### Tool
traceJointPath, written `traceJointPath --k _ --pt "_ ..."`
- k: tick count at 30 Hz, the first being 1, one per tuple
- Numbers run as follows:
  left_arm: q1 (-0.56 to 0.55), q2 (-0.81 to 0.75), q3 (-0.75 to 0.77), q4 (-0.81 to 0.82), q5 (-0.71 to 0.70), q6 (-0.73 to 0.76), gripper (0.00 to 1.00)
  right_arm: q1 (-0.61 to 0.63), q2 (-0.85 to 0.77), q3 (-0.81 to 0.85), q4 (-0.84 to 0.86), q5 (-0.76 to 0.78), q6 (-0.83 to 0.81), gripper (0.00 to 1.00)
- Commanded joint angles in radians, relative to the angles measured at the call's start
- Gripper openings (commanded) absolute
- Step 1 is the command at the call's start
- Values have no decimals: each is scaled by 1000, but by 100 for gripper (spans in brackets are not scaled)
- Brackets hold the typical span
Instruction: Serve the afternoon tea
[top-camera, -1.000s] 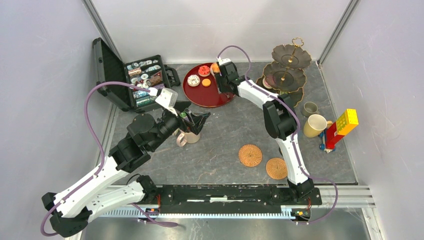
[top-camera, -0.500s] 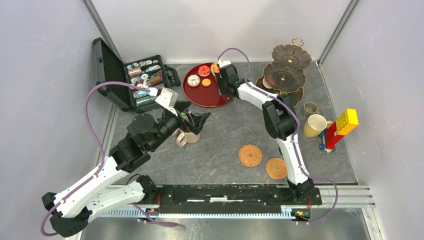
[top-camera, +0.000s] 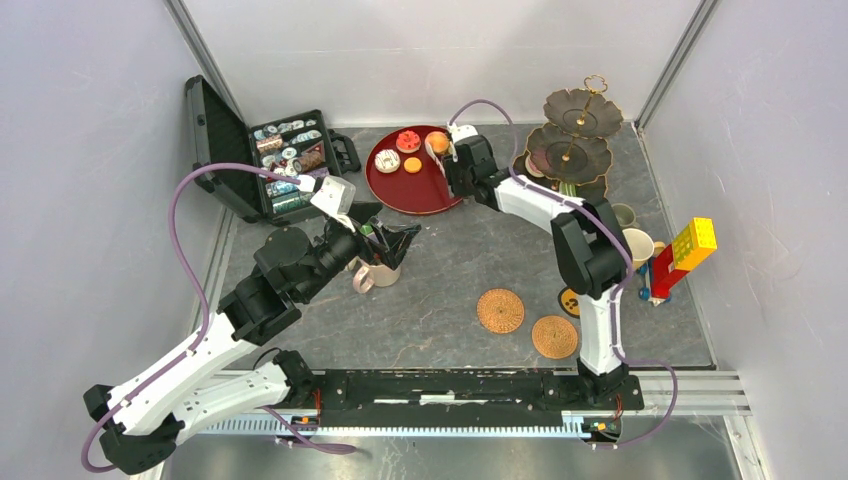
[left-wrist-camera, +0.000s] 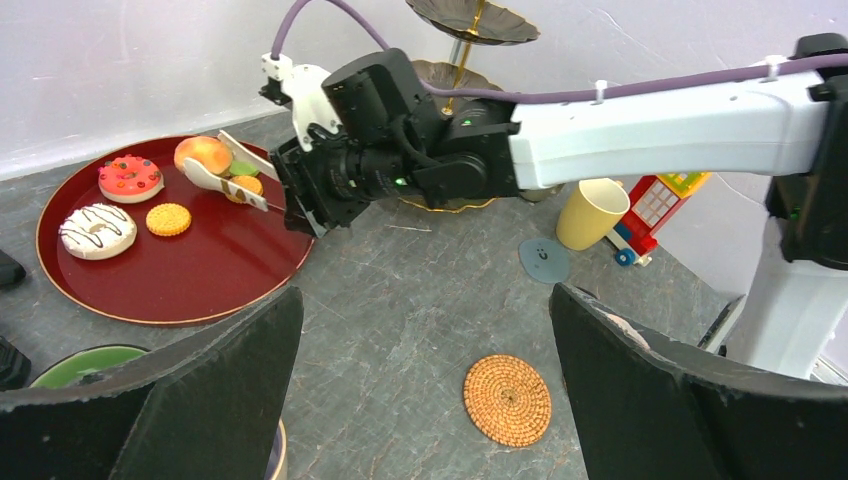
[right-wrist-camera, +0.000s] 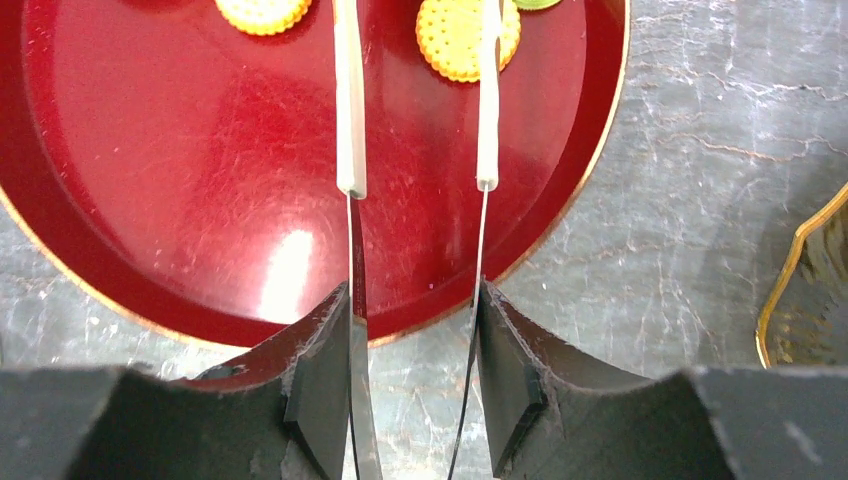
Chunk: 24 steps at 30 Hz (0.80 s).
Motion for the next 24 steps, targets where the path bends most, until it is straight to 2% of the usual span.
traceJointPath --k 1,6,17,21,24 --pt "4 -11 32 31 0 36 100 5 -145 -110 130 -46 -2 0" --pt "3 -17 32 32 3 35 100 7 -256 -233 163 -85 10 0" --pt "2 -26 32 31 -7 37 100 3 -650 -689 233 -103 8 0" --pt "2 -25 32 31 -5 36 100 -30 -802 -839 231 -52 61 0" --pt "2 -23 31 32 3 31 100 -89 -897 -932 271 -84 124 0"
